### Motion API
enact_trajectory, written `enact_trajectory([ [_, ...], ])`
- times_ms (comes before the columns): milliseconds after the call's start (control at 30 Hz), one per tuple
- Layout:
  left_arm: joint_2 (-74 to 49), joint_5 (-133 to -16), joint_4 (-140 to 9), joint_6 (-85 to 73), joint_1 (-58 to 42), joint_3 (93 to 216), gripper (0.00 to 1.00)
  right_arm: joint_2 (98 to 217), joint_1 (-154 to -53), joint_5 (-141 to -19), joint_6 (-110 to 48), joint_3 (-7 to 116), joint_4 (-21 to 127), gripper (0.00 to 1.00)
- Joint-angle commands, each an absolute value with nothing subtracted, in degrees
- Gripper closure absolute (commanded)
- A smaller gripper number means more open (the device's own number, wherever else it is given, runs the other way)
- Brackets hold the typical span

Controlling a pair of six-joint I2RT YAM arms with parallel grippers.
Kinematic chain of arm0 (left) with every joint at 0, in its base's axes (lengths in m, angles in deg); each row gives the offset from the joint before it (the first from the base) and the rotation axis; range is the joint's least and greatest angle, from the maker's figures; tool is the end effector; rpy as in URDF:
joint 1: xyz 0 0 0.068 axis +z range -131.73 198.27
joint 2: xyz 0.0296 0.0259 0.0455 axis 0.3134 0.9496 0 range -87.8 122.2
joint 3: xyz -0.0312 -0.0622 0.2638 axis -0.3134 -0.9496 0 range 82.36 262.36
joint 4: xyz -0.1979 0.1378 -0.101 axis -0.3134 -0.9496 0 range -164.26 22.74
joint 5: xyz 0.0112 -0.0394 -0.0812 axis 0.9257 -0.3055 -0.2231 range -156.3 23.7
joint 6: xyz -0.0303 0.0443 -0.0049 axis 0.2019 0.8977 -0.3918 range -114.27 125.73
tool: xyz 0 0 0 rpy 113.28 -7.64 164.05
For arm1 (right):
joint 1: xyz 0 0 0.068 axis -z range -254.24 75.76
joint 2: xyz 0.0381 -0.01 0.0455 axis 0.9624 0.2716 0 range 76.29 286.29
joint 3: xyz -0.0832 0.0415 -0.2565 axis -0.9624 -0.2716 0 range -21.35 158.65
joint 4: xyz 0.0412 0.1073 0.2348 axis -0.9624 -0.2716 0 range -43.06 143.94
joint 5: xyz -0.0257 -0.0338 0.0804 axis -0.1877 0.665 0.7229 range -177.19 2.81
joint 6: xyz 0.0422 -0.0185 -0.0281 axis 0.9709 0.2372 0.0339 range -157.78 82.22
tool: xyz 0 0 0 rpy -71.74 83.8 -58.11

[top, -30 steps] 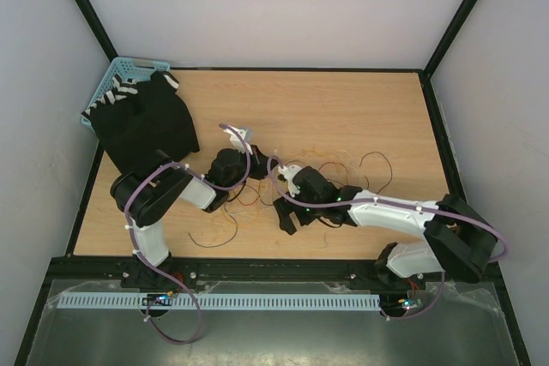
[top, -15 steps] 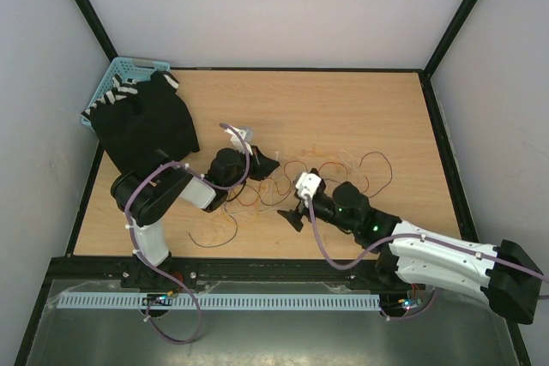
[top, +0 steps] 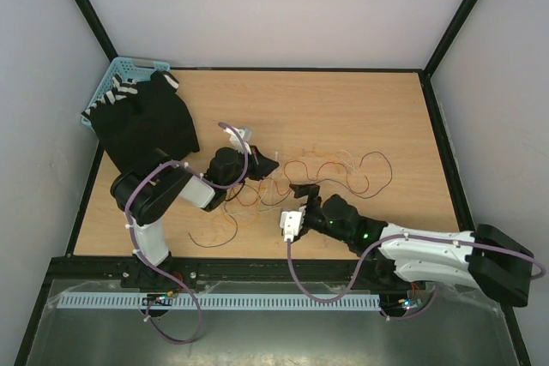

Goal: Zip-tie the wires
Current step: Tie the cable at the center of the board.

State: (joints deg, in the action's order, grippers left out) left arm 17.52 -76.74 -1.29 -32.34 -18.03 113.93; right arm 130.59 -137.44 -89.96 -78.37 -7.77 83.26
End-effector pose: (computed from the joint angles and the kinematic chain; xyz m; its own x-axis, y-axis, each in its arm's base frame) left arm 0.2572 -0.1970 0.1350 -0.5339 -0.3602 -0.7650 0.5050 0.5898 -0.6302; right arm 0.0908 0.1761 0.1919 0.4985 -0.4545 -0.7382 -0.7188 0.2594 -0.6450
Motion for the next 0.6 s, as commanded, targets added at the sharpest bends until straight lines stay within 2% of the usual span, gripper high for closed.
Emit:
enact_trajectory([
  [0,16.99,-77.46,-0.62,-33.31,-17.68,114.53,1.00,136.88,-139.27,-92.79,-85.66,-7.90,86.83,0.01],
  [567,13.02,-78.63,-6.94,-35.11,-17.68,115.05,1.00,152.48,-139.55,-96.61,-95.25,-3.69,93.42,0.01],
])
